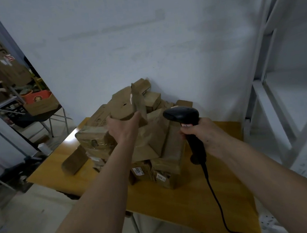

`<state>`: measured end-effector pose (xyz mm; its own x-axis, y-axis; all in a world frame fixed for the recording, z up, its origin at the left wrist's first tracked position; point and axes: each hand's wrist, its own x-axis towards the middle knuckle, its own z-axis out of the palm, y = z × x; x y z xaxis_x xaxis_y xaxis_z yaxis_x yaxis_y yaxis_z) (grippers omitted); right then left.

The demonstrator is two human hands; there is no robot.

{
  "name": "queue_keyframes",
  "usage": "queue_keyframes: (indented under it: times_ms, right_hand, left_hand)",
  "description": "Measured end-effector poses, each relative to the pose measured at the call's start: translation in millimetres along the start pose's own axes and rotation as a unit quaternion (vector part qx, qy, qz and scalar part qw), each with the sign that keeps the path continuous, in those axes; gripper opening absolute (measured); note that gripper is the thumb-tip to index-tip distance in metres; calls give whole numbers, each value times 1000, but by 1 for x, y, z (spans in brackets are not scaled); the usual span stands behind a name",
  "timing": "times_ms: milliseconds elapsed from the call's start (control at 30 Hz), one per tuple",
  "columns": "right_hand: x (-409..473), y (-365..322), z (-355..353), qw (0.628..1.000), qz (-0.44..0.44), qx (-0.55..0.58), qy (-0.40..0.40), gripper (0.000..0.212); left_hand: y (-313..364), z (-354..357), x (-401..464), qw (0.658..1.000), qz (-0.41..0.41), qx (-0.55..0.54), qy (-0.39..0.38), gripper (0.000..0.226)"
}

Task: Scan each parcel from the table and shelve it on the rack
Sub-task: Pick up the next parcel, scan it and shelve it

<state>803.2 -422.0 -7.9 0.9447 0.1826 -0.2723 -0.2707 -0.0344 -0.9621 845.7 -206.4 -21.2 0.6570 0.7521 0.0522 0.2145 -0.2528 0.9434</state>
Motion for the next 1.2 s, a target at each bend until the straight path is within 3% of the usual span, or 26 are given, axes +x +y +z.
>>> queue_keyframes:
  times_ms: [100,167,267,433,600,733,900,1000,1100,1200]
  right_hand:
    - [-10,-8,-13,999,-24,32,11,9]
    - [-18,-12,-22,997,-50,59,15,11]
    - [-31,-13,-37,992,-87,86,7,10]
    - [-50,-8,-57,986,-136,94,-15,8]
    - [-65,-4,-71,979,-153,126,-42,12]
    - [-74,1,-80,977,-142,136,-85,15]
    - [-78,5,-94,979,-136,130,-83,19]
    - [-78,8,-101,979,-134,130,-80,19]
    - [-77,10,-102,982,-143,105,-63,19]
    - [-76,11,-102,984,-151,86,-48,21]
  left_hand:
    - [12,-3,-23,973,-83,-179,-118,73]
    - [16,-4,-41,932,-131,-267,-210,51]
    - [15,-2,-72,871,-199,-352,-279,34]
    - [5,1,-120,770,-304,-459,-322,39]
    - [-5,-1,-154,737,-299,-485,-365,44]
    - [-8,4,-174,749,-293,-458,-379,48]
    - [1,6,-181,802,-242,-408,-363,26]
    - [5,3,-178,836,-179,-371,-364,41]
    - [13,1,-181,852,-152,-333,-374,20]
    - [14,-2,-179,864,-121,-274,-404,37]
